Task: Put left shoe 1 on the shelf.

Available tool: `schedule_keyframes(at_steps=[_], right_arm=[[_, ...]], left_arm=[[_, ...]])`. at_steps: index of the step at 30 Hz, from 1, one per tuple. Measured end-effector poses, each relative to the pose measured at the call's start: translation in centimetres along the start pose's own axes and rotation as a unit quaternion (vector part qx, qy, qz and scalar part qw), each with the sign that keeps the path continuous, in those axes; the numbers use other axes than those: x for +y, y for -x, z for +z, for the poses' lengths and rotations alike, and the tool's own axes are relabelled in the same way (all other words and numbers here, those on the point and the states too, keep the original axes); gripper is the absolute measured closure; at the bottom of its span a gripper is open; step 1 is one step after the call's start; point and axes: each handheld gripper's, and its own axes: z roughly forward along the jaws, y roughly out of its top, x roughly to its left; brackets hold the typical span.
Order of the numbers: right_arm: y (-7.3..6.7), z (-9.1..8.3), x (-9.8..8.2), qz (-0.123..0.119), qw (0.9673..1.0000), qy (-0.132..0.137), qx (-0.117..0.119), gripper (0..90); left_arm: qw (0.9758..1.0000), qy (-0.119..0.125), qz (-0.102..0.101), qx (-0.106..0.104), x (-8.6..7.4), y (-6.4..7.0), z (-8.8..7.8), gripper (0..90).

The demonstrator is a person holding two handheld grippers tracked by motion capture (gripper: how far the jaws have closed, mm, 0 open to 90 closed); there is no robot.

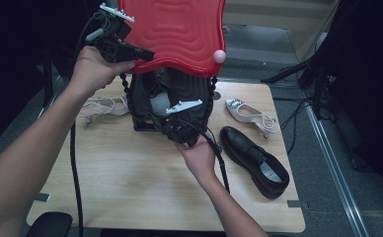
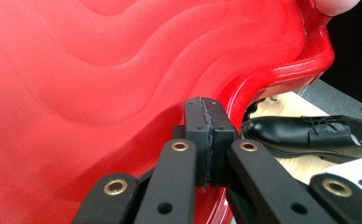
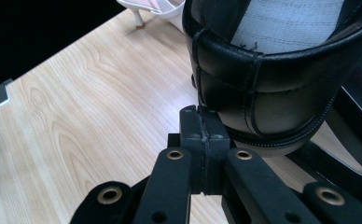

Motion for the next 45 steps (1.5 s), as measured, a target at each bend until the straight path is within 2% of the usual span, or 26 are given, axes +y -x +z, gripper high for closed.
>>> schedule_keyframes(at_steps=[3, 6, 10, 17, 22, 27, 29, 32, 34, 36, 38, 39, 43, 45], right_arm=[[0.1, 0.4, 0.6, 0.002, 1.0000, 0.003, 0.002, 90.0], [0.1, 0.9, 1.3, -0.001, 1.0000, 0.007, -0.006, 90.0], [0.3, 1.9, 2.4, 0.011, 0.9998, 0.017, -0.007, 90.0], [0.6, 3.0, 3.7, 0.015, 0.9995, 0.026, -0.011, 90.0], [0.7, 4.0, 4.9, 0.023, 0.9994, 0.025, -0.010, 90.0], [0.8, 4.7, 5.4, 0.027, 0.9992, 0.028, -0.007, 90.0], [0.9, 5.1, 5.6, 0.035, 0.9991, 0.021, -0.008, 90.0], [1.0, 5.7, 5.6, 0.040, 0.9990, 0.017, 0.000, 90.0], [1.0, 6.0, 5.3, 0.036, 0.9992, 0.016, -0.003, 90.0], [0.9, 5.8, 5.0, 0.029, 0.9994, 0.020, 0.005, 90.0], [0.7, 5.4, 4.6, 0.025, 0.9994, 0.022, 0.013, 88.9], [0.6, 5.1, 4.4, 0.022, 0.9993, 0.024, 0.016, 87.6], [0.3, 3.8, 3.5, 0.008, 0.9991, 0.019, 0.036, 81.2], [0.3, 3.5, 3.2, 0.003, 0.9990, 0.021, 0.039, 79.3]], left_arm=[[1.0000, 0.000, 0.001, 0.000, 0.0, 0.0, 0.0, 90.0], [1.0000, 0.001, 0.000, 0.000, 0.0, 0.0, 0.0, 90.0], [1.0000, 0.002, -0.001, 0.000, 0.0, 0.0, 0.0, 90.0], [1.0000, 0.003, -0.001, 0.000, 0.0, 0.0, 0.0, 90.0], [1.0000, 0.002, 0.000, 0.000, -0.1, 0.0, 0.0, 90.0], [1.0000, 0.003, -0.002, 0.001, -0.1, 0.1, 0.0, 90.0], [1.0000, 0.004, -0.002, 0.001, -0.1, 0.1, 0.0, 90.0], [1.0000, 0.005, 0.003, 0.005, -0.2, 0.1, -0.1, 90.0], [1.0000, 0.007, 0.001, 0.006, -0.2, 0.1, -0.1, 90.0], [1.0000, 0.006, -0.001, 0.006, -0.2, 0.1, -0.1, 90.0], [0.9999, 0.009, 0.002, 0.008, -0.2, 0.0, -0.2, 89.9], [0.9998, 0.014, 0.004, 0.012, -0.2, 0.1, -0.3, 86.7], [0.9997, 0.024, -0.002, -0.005, 0.0, 0.2, -1.2, 80.9], [0.9997, 0.024, 0.003, -0.008, 0.0, 0.7, -1.9, 79.7]])
